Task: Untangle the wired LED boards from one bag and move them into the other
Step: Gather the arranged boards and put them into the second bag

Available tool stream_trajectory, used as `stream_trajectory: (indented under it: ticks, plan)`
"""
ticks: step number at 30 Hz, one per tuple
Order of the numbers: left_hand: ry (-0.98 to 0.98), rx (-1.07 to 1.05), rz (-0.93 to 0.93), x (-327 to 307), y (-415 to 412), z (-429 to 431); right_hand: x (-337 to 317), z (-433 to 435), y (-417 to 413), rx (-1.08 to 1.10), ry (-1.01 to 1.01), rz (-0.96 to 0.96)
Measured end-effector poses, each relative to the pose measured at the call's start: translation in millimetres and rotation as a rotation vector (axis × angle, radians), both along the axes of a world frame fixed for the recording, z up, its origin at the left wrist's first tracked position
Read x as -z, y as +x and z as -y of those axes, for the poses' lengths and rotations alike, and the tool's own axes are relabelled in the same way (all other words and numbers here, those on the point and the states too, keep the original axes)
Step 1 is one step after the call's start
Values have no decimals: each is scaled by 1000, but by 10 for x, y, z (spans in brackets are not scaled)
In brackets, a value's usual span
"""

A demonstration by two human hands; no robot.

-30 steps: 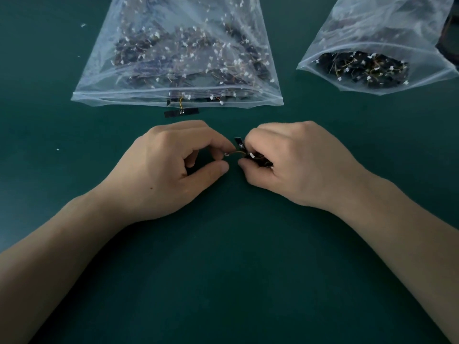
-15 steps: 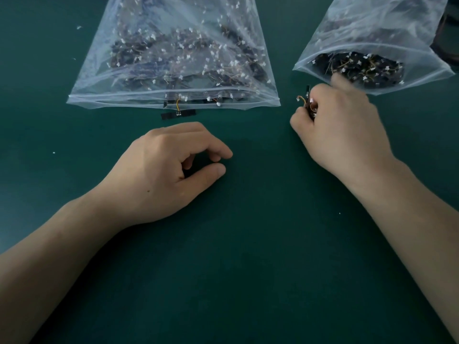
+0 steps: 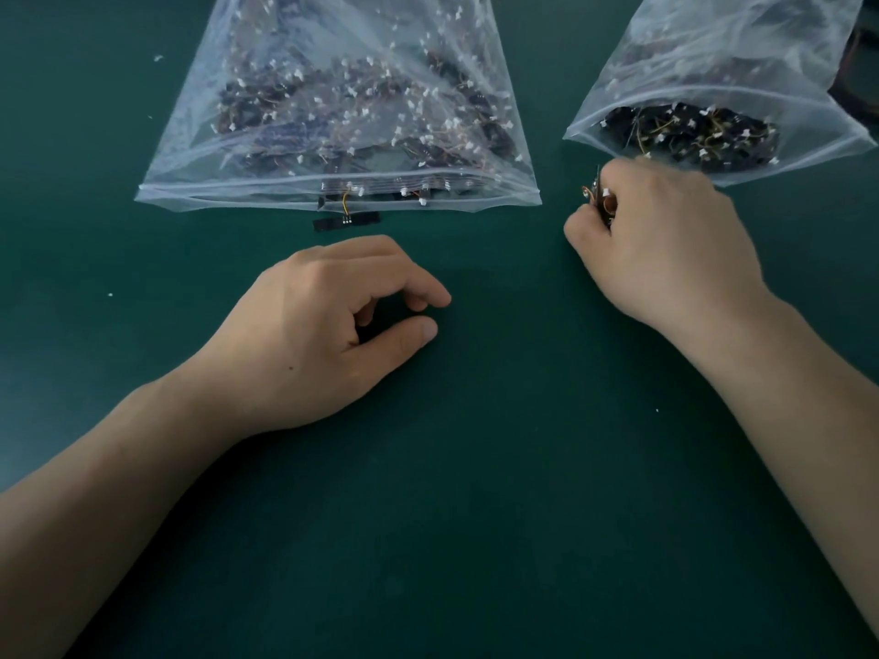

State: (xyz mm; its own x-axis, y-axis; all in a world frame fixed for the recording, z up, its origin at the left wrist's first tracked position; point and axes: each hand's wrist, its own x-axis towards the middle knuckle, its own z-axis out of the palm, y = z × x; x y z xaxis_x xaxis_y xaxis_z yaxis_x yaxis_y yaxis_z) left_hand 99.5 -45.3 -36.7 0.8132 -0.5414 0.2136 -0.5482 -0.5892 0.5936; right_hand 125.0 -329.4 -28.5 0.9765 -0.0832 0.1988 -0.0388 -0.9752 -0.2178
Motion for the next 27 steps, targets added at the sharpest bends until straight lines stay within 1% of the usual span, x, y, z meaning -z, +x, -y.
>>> stream_trajectory:
  ticks: [5,10,13,18,22,27]
  plan:
    - [-1,-1,-12,-4,3,6,-44,-32,-82,-19,-35,-16]
    - [6,0,-3,-2,-2,6,-39,-145,-306,-107,-66,23]
    - [3,-1,-5,0,5,5,-17,-190,-376,-96,-62,41]
    - [-2,9,-3,2,-6,-4,-23,-222,-369,-77,-171,64]
    - [-1,12,-10,4,-3,-9,-28,-180,-305,-70,-159,27]
    - [1,12,-11,7,-1,-17,-105,-100,-146,-41,-55,29]
